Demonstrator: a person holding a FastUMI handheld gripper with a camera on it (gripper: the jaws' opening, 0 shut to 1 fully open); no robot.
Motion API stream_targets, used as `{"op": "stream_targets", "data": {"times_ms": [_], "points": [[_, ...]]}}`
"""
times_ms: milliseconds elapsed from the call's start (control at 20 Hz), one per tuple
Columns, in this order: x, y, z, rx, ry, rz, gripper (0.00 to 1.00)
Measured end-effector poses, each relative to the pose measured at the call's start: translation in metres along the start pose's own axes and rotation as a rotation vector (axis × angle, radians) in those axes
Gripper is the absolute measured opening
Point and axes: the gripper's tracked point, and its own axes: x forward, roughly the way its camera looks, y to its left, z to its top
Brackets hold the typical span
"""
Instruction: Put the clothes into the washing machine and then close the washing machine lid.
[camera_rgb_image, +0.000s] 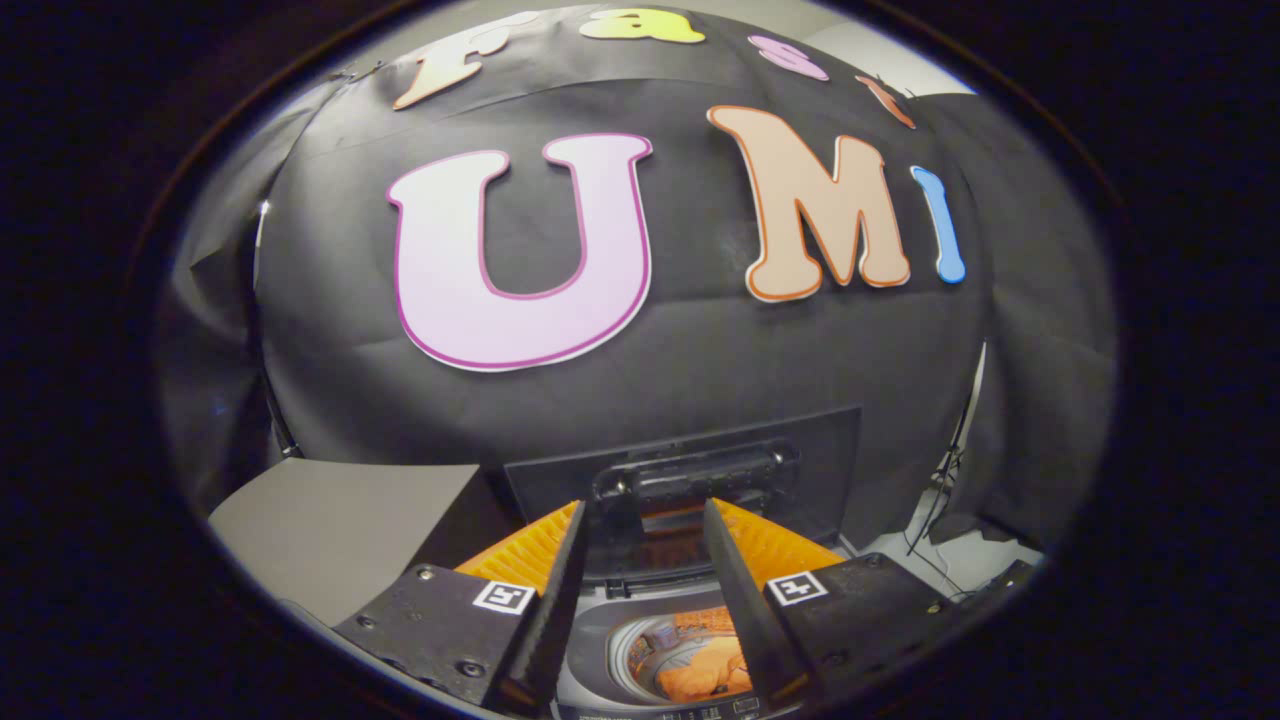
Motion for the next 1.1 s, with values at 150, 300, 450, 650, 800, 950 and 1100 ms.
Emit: {"op": "stream_targets", "data": {"times_ms": [150, 300, 450, 650, 800, 950, 1100], "points": [[0.011, 0.010, 0.016, -0.020, -0.012, 0.011, 0.90], [0.028, 0.017, 0.032, -0.033, -0.025, 0.017, 0.98], [0.052, 0.018, 0.050, -0.070, -0.046, 0.009, 0.98], [0.093, 0.013, 0.070, -0.138, -0.085, -0.030, 0.98], [0.121, 0.011, 0.071, -0.183, -0.085, -0.045, 0.98], [0.140, 0.007, 0.058, -0.200, -0.048, -0.062, 0.97], [0.153, 0.005, 0.041, -0.205, 0.000, -0.063, 0.97]]}}
